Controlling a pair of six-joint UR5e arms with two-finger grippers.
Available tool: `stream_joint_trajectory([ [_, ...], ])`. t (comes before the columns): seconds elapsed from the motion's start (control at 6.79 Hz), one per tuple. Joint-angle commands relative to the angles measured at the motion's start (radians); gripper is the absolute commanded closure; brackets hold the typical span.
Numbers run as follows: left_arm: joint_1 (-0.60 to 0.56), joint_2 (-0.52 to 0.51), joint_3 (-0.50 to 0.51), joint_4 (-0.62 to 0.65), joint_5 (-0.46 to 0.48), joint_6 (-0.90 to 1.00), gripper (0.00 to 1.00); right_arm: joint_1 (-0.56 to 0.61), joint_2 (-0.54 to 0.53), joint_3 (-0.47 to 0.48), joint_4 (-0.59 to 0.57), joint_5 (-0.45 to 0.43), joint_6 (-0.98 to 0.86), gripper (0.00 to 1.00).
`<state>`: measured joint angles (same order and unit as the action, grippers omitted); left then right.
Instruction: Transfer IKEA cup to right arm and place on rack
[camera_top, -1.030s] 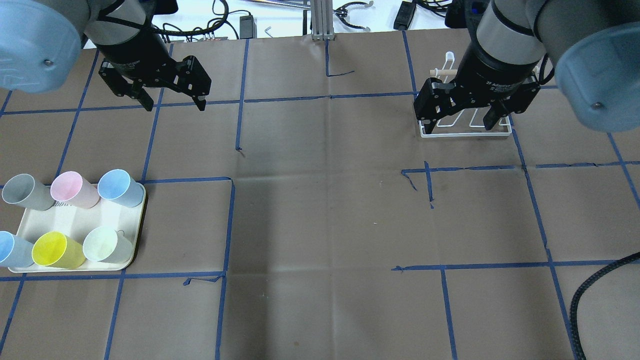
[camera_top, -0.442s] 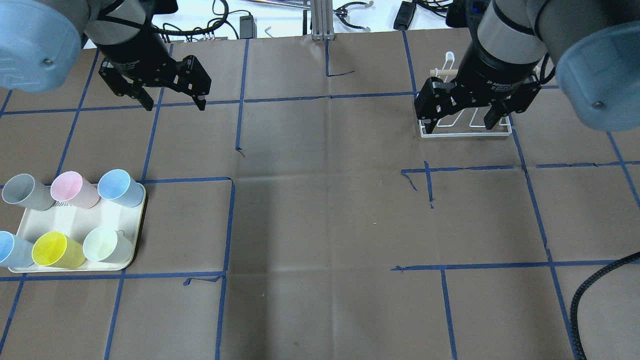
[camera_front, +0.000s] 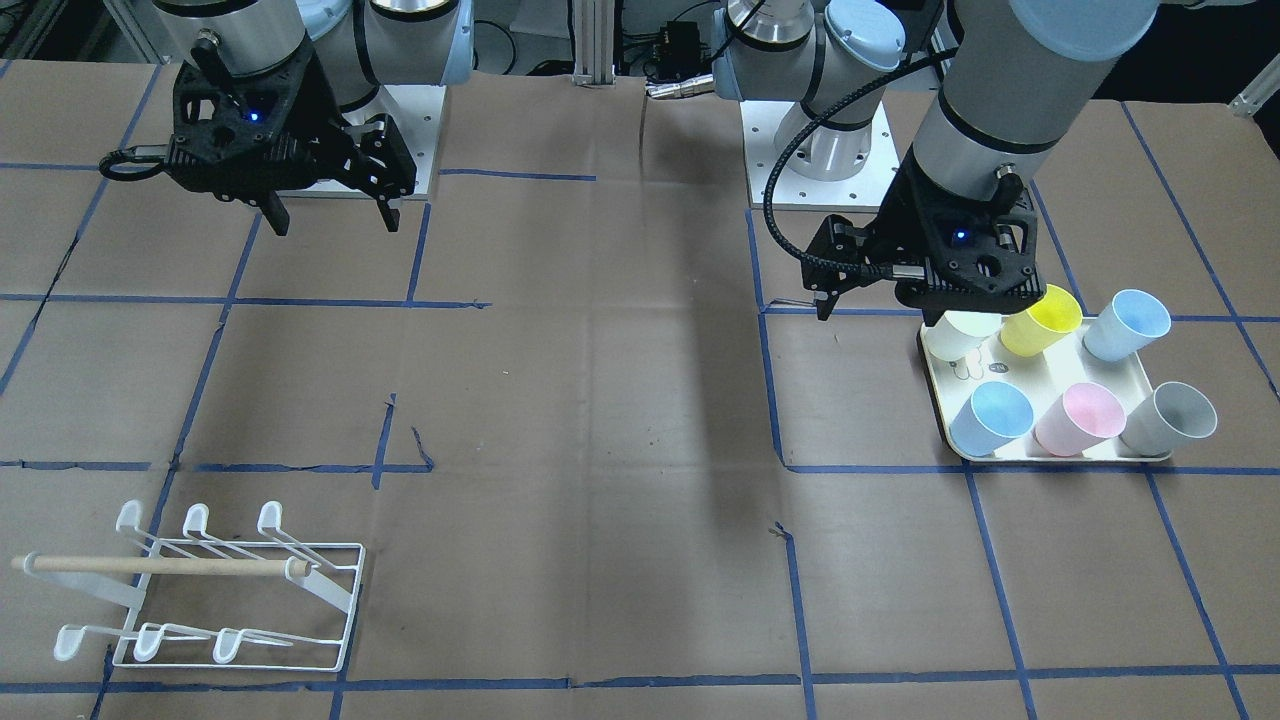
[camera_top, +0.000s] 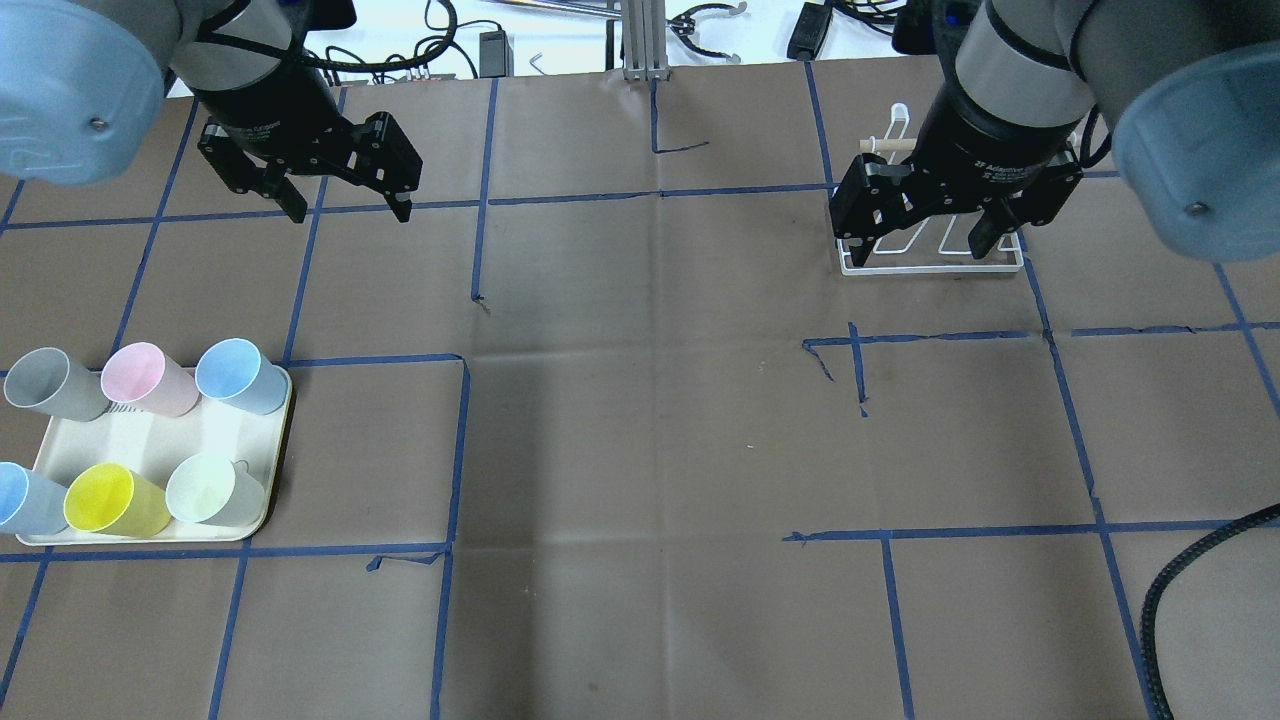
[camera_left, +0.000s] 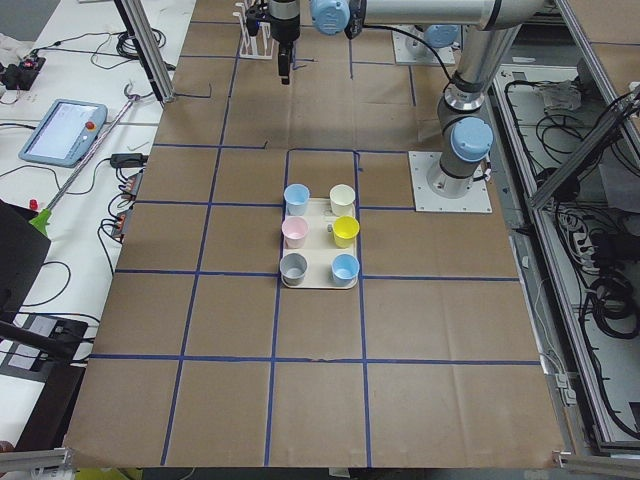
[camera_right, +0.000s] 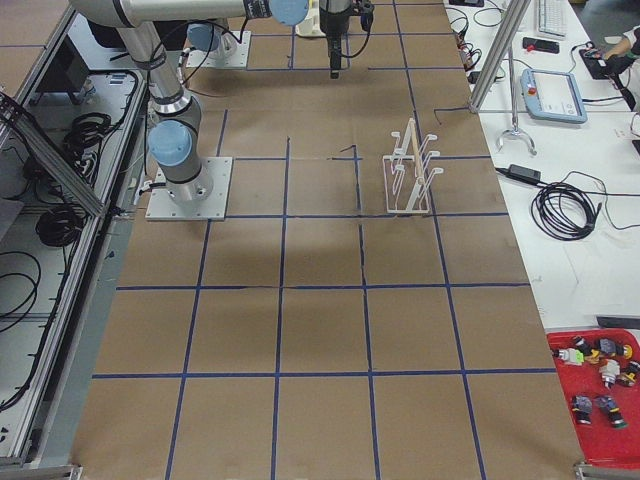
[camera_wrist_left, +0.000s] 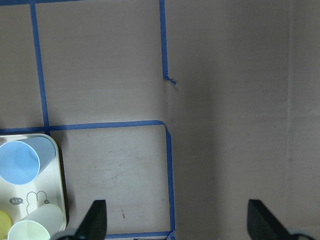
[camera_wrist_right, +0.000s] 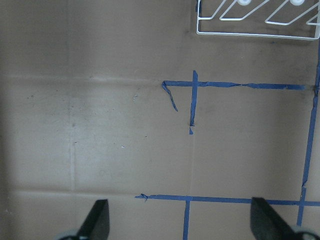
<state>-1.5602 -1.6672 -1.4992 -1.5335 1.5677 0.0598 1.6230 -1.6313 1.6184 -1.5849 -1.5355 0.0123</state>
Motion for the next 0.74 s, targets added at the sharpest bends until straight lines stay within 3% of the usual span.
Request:
stream_joint_trajectory([
  [0.0, 0.0, 0.001, -0.006, 0.003, 0.0, 0.0, 0.0, 0.0, 0.001, 0.0, -0.001, 0.0, -0.001, 0.0],
  [0.59, 0.022, 0.009, -0.012, 0.003, 0.003, 0.088, 0.0, -0.002, 0.001, 0.002, 0.0, 0.0, 0.0, 0.0],
])
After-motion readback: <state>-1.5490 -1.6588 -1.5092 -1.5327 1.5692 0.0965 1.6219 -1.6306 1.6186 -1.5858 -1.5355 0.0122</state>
